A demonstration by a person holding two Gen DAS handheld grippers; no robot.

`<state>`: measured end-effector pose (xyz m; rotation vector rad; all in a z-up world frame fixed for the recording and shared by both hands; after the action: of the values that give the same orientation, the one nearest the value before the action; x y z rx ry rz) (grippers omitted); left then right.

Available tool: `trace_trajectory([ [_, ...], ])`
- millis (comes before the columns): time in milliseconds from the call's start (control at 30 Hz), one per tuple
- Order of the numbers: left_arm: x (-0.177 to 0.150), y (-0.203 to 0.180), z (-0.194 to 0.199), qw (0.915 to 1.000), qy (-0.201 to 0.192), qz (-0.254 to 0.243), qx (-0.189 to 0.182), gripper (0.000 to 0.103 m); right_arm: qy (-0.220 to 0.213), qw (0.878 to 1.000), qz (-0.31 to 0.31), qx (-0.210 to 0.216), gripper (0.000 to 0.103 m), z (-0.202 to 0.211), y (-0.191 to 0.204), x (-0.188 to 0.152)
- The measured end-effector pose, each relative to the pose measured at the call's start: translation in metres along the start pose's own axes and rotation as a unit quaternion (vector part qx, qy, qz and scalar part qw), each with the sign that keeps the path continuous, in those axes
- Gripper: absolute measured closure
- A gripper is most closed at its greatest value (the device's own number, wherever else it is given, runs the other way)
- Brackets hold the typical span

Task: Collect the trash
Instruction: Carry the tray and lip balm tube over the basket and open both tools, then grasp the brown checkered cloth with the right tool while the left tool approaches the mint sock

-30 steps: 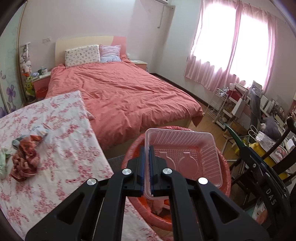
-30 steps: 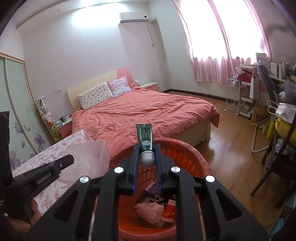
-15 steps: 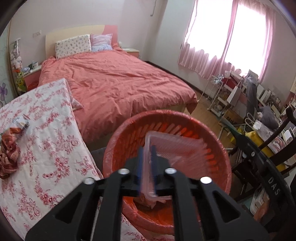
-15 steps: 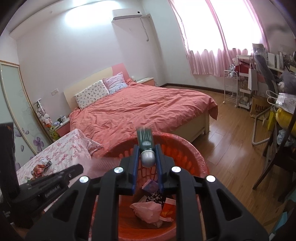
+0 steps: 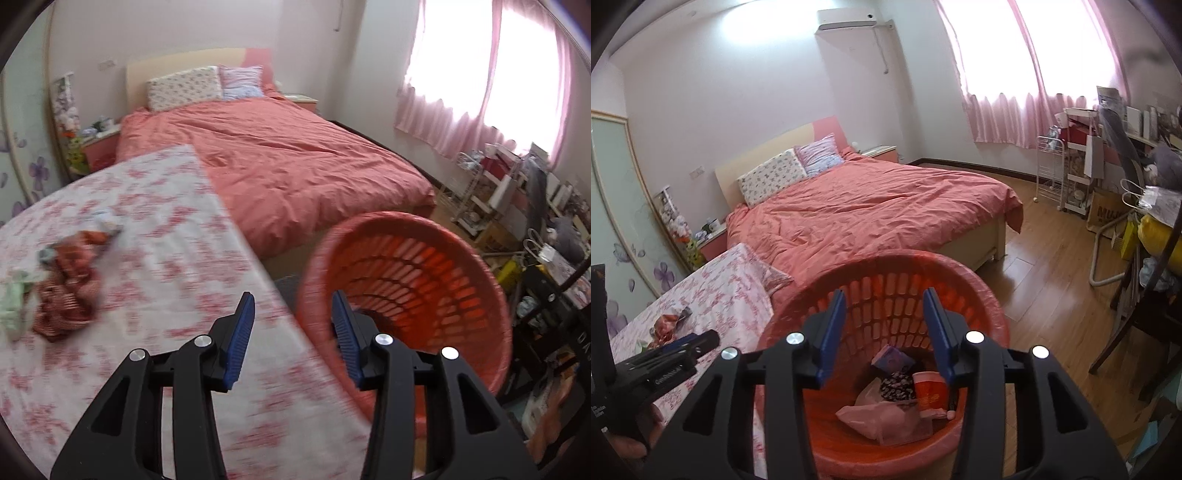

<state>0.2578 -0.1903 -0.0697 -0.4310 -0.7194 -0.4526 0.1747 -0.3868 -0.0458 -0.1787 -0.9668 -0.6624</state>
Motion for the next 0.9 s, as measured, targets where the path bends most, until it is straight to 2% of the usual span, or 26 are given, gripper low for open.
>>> trace_trajectory([
  [267, -0.012, 0.089, 0.046, 0.9964, -0.019, 0.041, 0.072, 0.056, 0.012, 0.998, 0.053, 0.039, 0.060, 0.012, 0.063, -0.010],
  [500, -0.030, 0.179, 0.098, 0.9848, -0.041, 0.101, 0.135, 0.056, 0.020, 0.990, 0.111, 0.090, 0.060, 0.030, 0.144, -0.024],
  [700, -0.042, 0.238, 0.135, 0.9727, -0.058, 0.145, 0.172, 0.055, 0.035, 0.975, 0.167, 0.140, 0.060, 0.044, 0.230, -0.049],
  [900, -0.050, 0.275, 0.155, 0.9657, -0.070, 0.170, 0.184, 0.054, 0.066, 0.958, 0.210, 0.182, 0.066, 0.050, 0.305, -0.081],
])
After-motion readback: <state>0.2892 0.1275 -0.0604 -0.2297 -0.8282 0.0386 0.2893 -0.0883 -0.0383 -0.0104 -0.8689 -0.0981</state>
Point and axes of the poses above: each gripper's, at about its wrist camera, not at the fingertips, and z roughly against the way its jaws point, y to its left, x to its top, the point moved 8 cm from there along -z, roughly the way its jaws point, and after that the axes turned 11 degrees about -x, right-handed, at the moved point
